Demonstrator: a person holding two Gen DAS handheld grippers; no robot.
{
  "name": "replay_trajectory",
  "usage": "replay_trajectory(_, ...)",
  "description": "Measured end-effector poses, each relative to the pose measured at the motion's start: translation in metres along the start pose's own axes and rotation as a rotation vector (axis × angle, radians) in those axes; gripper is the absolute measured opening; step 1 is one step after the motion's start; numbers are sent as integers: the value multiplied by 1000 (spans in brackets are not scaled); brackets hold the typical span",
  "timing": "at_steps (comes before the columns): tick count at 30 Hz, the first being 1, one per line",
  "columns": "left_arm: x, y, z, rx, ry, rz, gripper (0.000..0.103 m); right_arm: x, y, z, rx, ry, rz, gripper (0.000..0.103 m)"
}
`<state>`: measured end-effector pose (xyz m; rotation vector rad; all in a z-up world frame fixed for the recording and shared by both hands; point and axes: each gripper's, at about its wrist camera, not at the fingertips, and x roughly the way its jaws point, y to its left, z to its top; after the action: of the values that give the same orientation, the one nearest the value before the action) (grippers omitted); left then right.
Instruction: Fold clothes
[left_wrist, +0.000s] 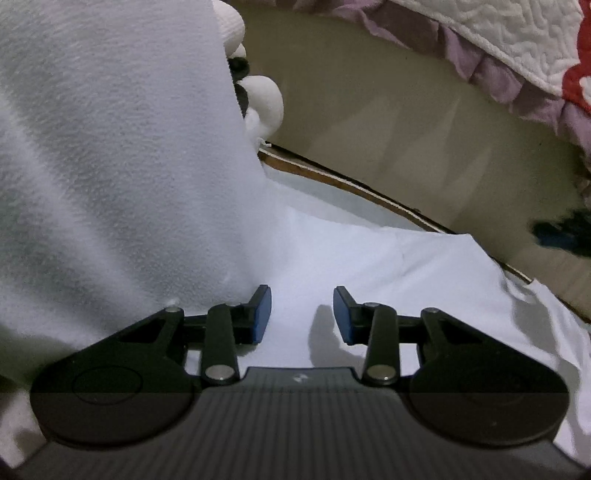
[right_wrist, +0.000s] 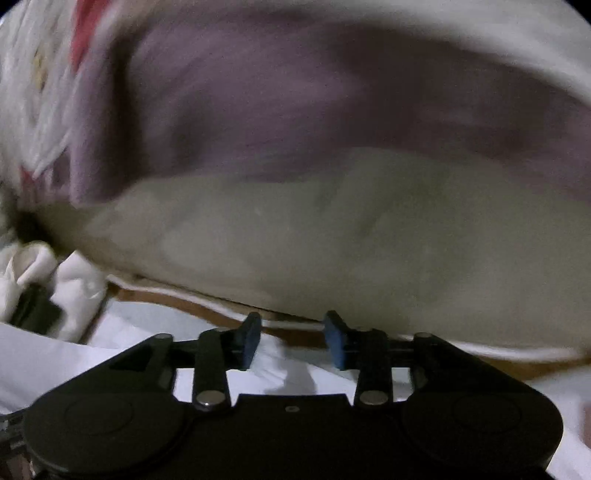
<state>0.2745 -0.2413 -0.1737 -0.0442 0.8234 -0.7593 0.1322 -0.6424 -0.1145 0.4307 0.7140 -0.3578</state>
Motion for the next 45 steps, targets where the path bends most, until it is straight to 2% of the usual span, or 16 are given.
replay_trajectory(3,5,-4,-1,53,-19,12,38,-42,-52,-25,40,-24,-87,44)
replay_trajectory(6,7,-1,-2,135,-26,-18,37,-78,-110,-45,51,-26,-257,44)
replay_trajectory(8,8,2,2,94,-15,-29,37,-99,-144,-50,41,-15,-353,44)
replay_trajectory(9,8,1,4,72,-4,-22,37,-106,-156,-50,42,-2,-367,44)
replay_trajectory(11,6,-7,7,63,23,-1,38,-115,-171,-51,48,24,-351,44)
replay_trajectory(15,-5,-40,9,134,61,6,41,-114,-184,-54,62,81,-271,46)
replay_trajectory(21,-17,-100,-5,228,56,-53,41,-102,-188,-76,72,124,-249,49)
replay_trajectory(29,7,-155,-41,249,159,-154,41,-99,-201,-93,-47,203,-230,50)
replay_trajectory(30,8,-160,-45,256,164,-161,41,-100,-203,-97,-50,206,-220,53)
replay_trajectory(32,10,-170,-53,270,173,-175,43,-102,-206,-111,-55,199,-212,67)
replay_trajectory(36,12,-188,-62,308,167,-174,47,-106,-200,-129,-79,97,-240,68)
replay_trajectory(37,11,-191,-64,313,167,-174,47,-104,-197,-128,-94,87,-251,66)
replay_trajectory(39,9,-197,-67,324,171,-181,47,-101,-190,-127,-124,68,-273,37)
replay_trajectory(40,8,-200,-68,329,173,-185,47,-99,-187,-126,-139,58,-285,4)
replay_trajectory(43,6,-203,-72,337,172,-167,47,-97,-181,-120,-177,14,-345,2)
replay_trajectory(45,4,-203,-74,329,173,-161,47,-103,-191,-109,-133,-45,-402,0)
